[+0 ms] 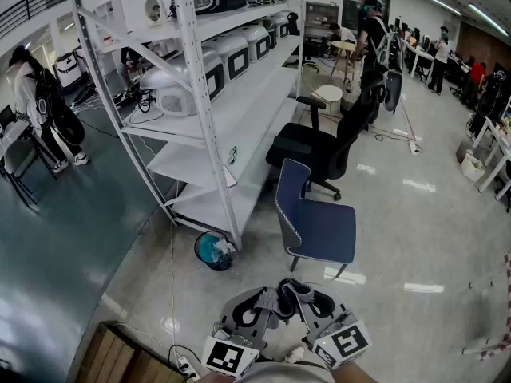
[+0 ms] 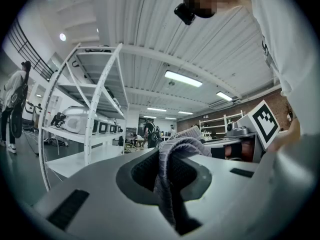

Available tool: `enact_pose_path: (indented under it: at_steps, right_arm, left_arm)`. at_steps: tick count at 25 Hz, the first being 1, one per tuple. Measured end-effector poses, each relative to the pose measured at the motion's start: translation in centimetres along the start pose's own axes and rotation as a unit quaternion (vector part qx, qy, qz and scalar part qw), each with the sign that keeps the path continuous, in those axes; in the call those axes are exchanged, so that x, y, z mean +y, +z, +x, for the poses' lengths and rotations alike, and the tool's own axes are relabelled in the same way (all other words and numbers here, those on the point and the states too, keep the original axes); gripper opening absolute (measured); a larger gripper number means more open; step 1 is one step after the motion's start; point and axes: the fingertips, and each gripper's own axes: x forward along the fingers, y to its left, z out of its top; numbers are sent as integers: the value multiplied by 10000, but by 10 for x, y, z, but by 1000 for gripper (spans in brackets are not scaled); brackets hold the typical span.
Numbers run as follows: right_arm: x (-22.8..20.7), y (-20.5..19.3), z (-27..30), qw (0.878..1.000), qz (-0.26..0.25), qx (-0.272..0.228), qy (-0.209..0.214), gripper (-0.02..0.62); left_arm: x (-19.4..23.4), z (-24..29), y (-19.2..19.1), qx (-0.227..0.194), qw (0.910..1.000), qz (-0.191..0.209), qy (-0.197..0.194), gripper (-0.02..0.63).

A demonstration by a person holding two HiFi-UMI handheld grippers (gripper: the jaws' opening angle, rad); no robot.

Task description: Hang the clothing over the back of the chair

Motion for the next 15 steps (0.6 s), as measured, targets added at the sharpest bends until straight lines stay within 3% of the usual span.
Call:
enact_pose_path:
  at_steps: [15]
  right_arm:
    - [14, -2, -13, 9999, 62, -19, 82, 18]
  left_arm:
    - [-7, -16, -2, 9, 10000, 4, 66, 32]
